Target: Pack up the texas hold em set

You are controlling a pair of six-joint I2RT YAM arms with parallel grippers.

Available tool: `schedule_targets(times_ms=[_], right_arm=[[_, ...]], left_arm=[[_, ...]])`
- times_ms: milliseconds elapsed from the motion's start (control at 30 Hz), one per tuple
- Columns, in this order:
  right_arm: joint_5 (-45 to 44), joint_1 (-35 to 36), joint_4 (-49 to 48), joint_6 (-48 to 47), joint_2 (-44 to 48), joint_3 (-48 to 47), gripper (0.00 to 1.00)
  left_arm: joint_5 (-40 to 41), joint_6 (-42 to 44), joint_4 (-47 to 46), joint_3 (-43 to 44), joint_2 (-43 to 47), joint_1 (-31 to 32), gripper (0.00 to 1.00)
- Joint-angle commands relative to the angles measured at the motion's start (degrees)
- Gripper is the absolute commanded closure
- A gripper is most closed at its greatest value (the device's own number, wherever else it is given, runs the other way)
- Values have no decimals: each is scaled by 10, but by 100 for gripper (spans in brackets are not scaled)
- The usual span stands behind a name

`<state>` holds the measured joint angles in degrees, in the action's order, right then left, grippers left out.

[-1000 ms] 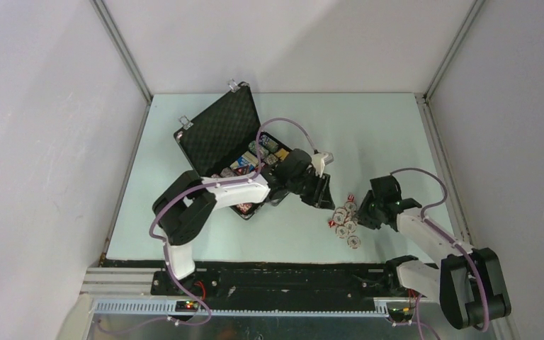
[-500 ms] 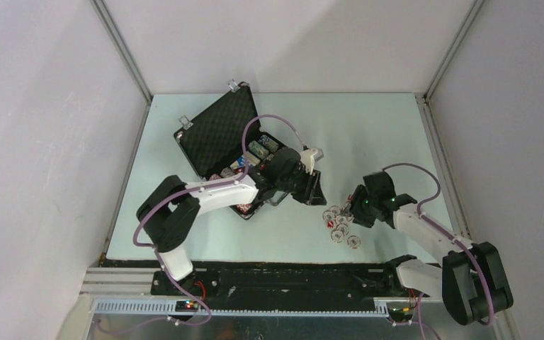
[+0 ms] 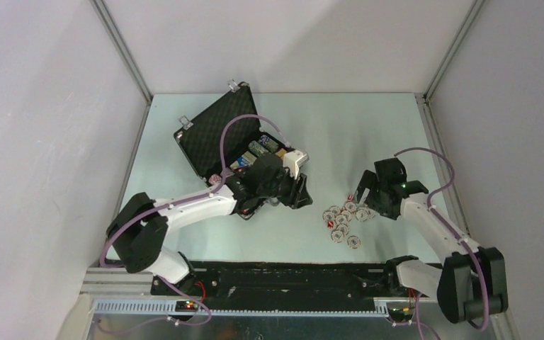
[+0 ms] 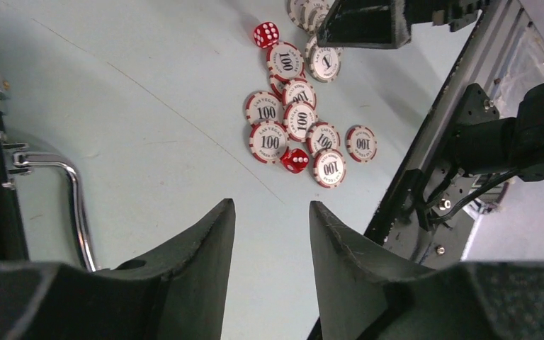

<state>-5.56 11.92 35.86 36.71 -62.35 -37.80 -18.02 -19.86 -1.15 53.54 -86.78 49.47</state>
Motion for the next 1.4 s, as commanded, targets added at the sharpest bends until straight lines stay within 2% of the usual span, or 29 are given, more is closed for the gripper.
schedule_targets(times_ms=[0, 133, 267, 367, 533, 867, 933, 1033, 1100, 1367], right_arm=[[9, -12, 20, 21, -52, -17, 3], [-29, -13, 53, 101, -91, -32, 3], [-61, -13, 127, 172, -137, -67, 5], [-51, -13, 137, 200, -165, -79, 6], [-55, -13, 120, 231, -179, -88, 8], [-58, -6, 87, 208, -263, -123, 17], [-60, -7, 87, 205, -276, -126, 20], [-60, -6, 89, 201, -280, -126, 36], [-61, -6, 89, 196, -282, -126, 39], [-52, -6, 90, 181, -279, -126, 41]], left_arm=[[34, 41, -31, -26, 48, -3, 51], [67, 64, -50, -63, 81, -3, 50], [92, 81, -86, -112, 112, -3, 49], [109, 89, -126, -157, 134, -2, 48], [120, 87, -149, -184, 158, -2, 48], [124, 84, -153, -192, 175, -2, 46], [125, 85, -152, -193, 177, -2, 46], [126, 86, -150, -193, 178, -2, 46], [126, 86, -150, -193, 179, -2, 46], [130, 89, -151, -195, 180, -2, 46]])
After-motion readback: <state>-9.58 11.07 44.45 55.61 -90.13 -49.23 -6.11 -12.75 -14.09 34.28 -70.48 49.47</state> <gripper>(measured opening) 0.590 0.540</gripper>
